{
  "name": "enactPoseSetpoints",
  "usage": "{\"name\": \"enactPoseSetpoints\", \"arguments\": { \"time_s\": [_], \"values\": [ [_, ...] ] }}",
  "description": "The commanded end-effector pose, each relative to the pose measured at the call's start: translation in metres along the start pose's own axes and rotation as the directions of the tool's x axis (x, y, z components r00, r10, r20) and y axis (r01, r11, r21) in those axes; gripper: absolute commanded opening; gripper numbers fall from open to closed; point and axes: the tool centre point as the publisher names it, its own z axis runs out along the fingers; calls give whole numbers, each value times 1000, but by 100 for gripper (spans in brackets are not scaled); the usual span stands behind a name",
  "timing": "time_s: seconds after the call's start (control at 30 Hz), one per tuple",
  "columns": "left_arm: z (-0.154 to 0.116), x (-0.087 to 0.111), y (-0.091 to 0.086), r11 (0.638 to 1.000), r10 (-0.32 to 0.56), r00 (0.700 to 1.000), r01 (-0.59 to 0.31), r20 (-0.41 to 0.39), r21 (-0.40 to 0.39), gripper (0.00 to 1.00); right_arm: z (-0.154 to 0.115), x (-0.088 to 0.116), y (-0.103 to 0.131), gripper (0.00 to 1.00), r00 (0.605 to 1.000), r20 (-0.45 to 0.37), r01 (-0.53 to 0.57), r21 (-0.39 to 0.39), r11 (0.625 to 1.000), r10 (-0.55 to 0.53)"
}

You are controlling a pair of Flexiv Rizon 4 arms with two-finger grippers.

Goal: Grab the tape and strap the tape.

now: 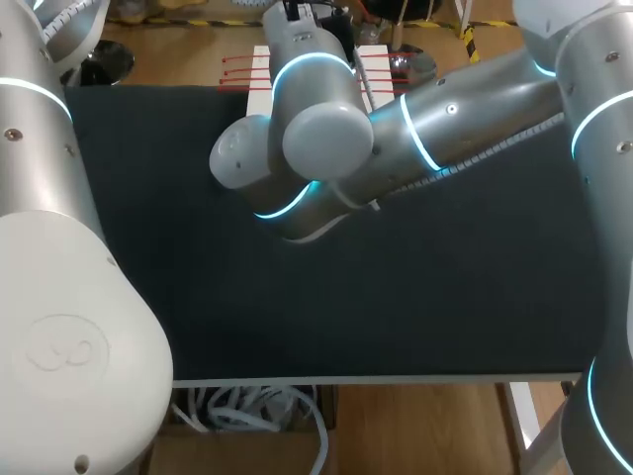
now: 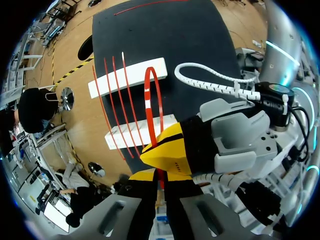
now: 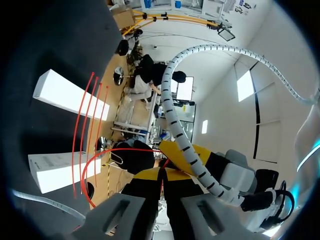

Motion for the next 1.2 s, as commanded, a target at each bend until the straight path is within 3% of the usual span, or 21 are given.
{"name": "enactPoseSetpoints", "arguments": {
  "time_s": [0.03, 0.57, 0.6, 0.67, 0.7, 0.77, 0.8, 1.2],
  "values": [
    [-2, 0, 0, 1000, 2, 1000, -2, -1, -2, 0, 0, -2, 1, 0, 1000, -8, 3, -1, 1000, -3],
    [-2, 0, 0, 1000, 2, 1000, -2, -1, -2, 0, -3, -1, -1, 0, 1000, -9, -27, -15, 1000, 27],
    [-2, 0, 0, 1000, 2, 1000, -2, -1, -2, 0, -3, -1, -1, 12, 999, -11, -31, -19, 999, 31],
    [-2, 0, 0, 1000, 2, 1000, -2, -1, -2, 0, -4, -1, -2, 65, 999, -15, -38, -21, 999, 38],
    [-2, 0, 0, 1000, 2, 1000, -2, -1, -2, 0, -4, -1, -2, 82, 999, -16, -39, -23, 999, 39],
    [-2, 0, 0, 1000, 2, 1000, -2, -1, -2, 0, -4, 0, -3, 95, 999, -20, -41, -24, 999, 40],
    [-2, 0, 0, 1000, 2, 1000, -2, -1, -2, 0, -4, 0, -3, 100, 999, -21, -42, -25, 999, 42],
    [-2, 0, 0, 1000, 2, 1000, -2, -1, -2, 0, -7, 4, -8, 100, 998, -41, -42, -7, 999, 42]
  ]
}}
